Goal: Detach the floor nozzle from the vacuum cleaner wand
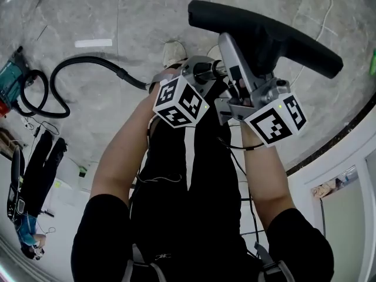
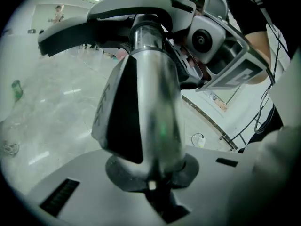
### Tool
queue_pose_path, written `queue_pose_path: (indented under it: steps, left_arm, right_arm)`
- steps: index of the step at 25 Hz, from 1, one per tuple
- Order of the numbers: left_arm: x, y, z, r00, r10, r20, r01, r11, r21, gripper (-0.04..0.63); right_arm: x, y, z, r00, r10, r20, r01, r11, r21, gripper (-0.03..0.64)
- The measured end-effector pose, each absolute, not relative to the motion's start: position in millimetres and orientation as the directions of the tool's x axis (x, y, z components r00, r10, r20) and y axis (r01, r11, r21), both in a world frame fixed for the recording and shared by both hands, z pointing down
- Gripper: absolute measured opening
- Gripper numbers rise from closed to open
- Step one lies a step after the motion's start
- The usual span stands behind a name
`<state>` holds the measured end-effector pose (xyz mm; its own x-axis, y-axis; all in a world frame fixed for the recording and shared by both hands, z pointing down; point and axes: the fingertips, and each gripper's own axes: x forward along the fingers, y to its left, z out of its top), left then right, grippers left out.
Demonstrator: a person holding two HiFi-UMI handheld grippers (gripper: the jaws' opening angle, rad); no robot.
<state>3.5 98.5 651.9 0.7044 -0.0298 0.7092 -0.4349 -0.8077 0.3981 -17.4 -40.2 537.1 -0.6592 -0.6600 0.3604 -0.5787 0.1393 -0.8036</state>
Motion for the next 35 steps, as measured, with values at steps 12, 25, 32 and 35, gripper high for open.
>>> queue_pose_path:
  steps: [12, 25, 32, 35]
  left_arm:
    - [-10.0, 187.9, 618.3, 0.843, 0.363, 0.398, -0.106, -0.612, 0.784, 0.049]
    - [-12.9, 209.0, 701.9, 0.676, 0.299, 0.674, -0.199, -0.806, 0.557, 0.049]
    - [-1.2, 106.1, 808.0, 0.548, 0.108, 0.83, -0.362, -0.863, 0.351, 0.049]
    - [16.3, 90.9, 848.1, 0.494, 0.096, 0.864, -0.359, -0.882, 0.304, 0.049]
  right_arm:
    - [23.5, -68.4, 502.2, -0.742, -0.656, 0.141, -0.353, 0.203, -0.914, 0.141]
    - [90.9, -76.7, 527.2, -0.534, -0.711, 0.457, -0.738, 0.128, -0.662, 0.141]
    - [111.9, -53.9, 549.8, -0.539, -0.687, 0.487, -0.758, 0.144, -0.636, 0.141]
    - [135.5, -41.0, 560.2, -0.532, -0.7, 0.476, -0.752, 0.131, -0.646, 0.141]
